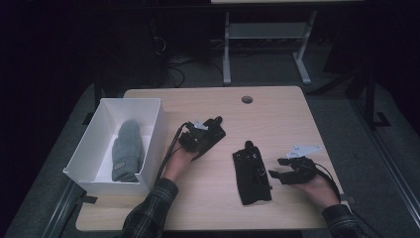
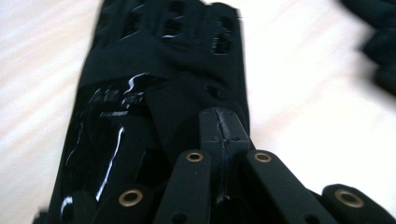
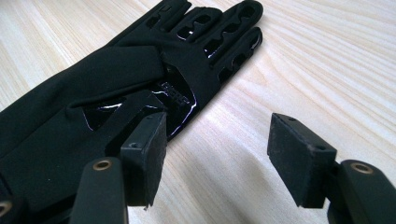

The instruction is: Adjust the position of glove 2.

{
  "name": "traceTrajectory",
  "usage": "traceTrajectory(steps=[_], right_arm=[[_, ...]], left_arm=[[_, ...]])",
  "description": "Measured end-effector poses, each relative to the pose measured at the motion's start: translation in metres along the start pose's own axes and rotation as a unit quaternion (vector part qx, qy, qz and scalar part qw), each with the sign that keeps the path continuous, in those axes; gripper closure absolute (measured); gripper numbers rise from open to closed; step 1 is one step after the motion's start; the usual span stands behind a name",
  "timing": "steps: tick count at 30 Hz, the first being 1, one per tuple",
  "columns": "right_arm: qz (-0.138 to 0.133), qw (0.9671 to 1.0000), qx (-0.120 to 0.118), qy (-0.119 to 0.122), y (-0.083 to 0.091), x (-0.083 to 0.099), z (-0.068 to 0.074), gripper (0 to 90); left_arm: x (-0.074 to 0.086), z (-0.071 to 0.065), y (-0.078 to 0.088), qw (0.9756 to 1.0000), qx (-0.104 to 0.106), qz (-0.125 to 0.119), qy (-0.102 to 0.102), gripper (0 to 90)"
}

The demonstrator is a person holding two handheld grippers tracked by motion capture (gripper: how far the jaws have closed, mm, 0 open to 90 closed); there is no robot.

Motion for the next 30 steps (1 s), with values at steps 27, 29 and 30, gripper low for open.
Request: traceTrajectory(steps=[27,29,30], right_arm=[[0.015,0.9998,-0.011,0.012,-0.007,0.002,0.007,38.0],[0.015,0.9998,-0.011,0.011,-0.007,0.002,0.007,38.0],[0.015,0.9998,-0.012,0.012,-0.007,0.002,0.007,38.0]], left_arm=[[0.033,-0.107,0.022,0.9914,0.111,0.002,-0.07,89.0],[0.031,-0.112,0.02,0.9906,0.114,-0.001,-0.074,88.9],[0.03,-0.113,0.02,0.9902,0.115,-0.002,-0.079,87.9]])
Point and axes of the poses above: each handheld gripper's, and its own axes: y roughly backward along the jaws, x roughly out of its underside, z roughly to its left, the point moved 9 cm from there along -y, roughly forward along the jaws, and after that the axes turned 1 degree about x, right-handed, at the moved point
